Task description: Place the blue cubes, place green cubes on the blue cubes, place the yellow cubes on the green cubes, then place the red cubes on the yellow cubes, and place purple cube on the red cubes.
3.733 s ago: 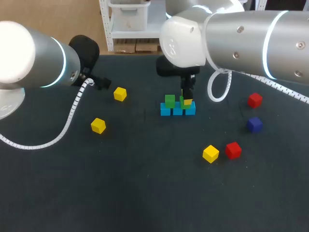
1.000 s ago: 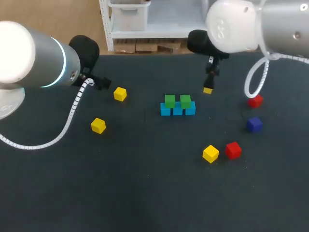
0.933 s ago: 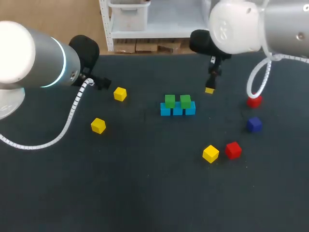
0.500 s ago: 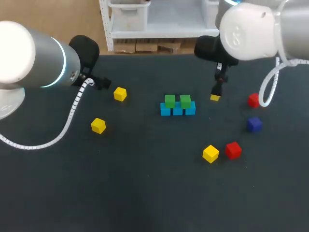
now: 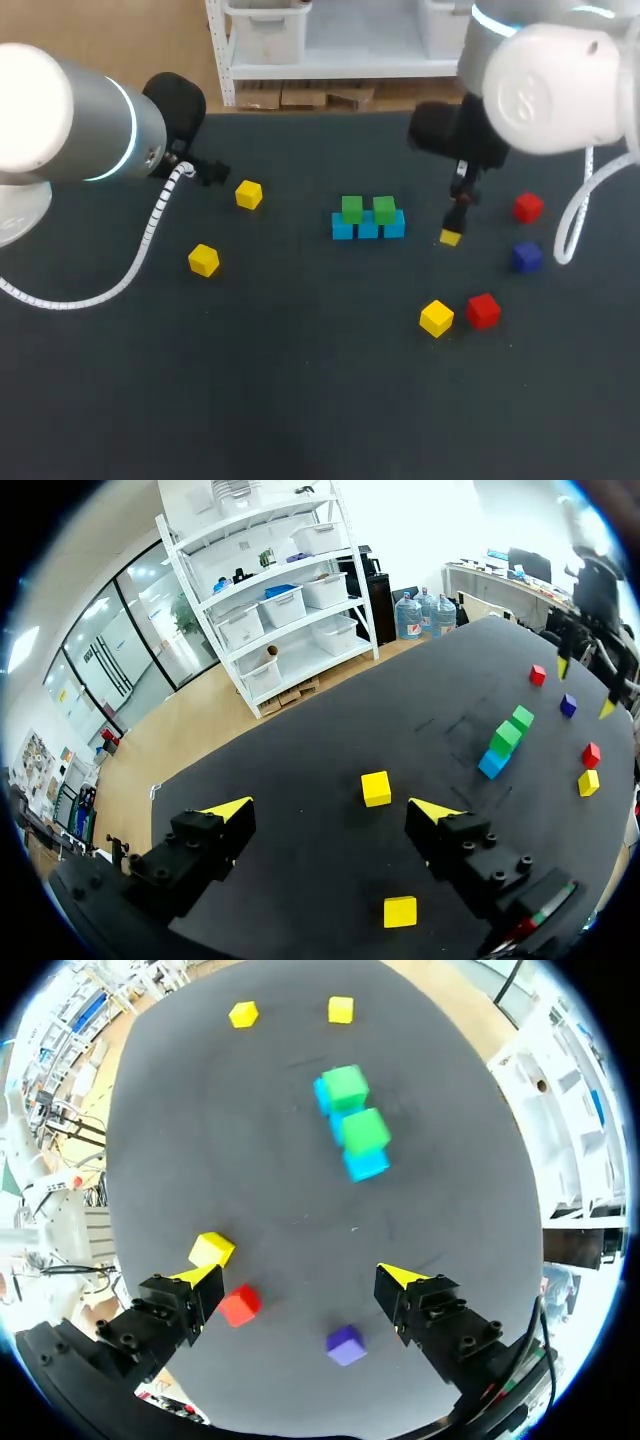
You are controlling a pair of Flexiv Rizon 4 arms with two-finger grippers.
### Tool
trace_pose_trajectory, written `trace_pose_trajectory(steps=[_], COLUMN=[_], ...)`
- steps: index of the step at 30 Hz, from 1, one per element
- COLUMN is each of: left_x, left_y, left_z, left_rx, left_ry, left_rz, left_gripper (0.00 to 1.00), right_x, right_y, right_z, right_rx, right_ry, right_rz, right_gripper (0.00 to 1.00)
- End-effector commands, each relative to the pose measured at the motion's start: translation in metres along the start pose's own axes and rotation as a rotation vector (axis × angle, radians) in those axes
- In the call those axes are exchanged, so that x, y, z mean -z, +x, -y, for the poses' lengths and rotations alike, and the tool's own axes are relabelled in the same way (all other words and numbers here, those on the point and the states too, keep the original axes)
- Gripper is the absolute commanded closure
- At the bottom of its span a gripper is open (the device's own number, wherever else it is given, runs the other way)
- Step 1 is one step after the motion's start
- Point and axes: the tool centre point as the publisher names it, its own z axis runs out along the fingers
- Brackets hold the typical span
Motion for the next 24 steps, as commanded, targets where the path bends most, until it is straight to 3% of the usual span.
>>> trace_pose_trajectory(steps=[1, 12, 24], left_x=[0.000, 0.000, 0.000], left_y=[0.000, 0.000, 0.000], left_z=[-0.001, -0.001, -0.001], left_rx=[-0.002, -0.002, -0.002], left_ry=[0.004, 0.004, 0.004], left_rz=[-0.001, -0.001, -0.001], left_gripper=[0.00, 0.00, 0.00], right_x=[-0.008, -0.040, -0.058], right_y=[-0.009, -0.006, -0.001], right_z=[-0.021, -0.050, -0.067], right_rx=[-0.008, -0.086, -0.118], right_ry=[0.027, -0.036, -0.054], right_rz=[-0.024, 0.017, -0.048], right_gripper=[0.00, 0.00, 0.00])
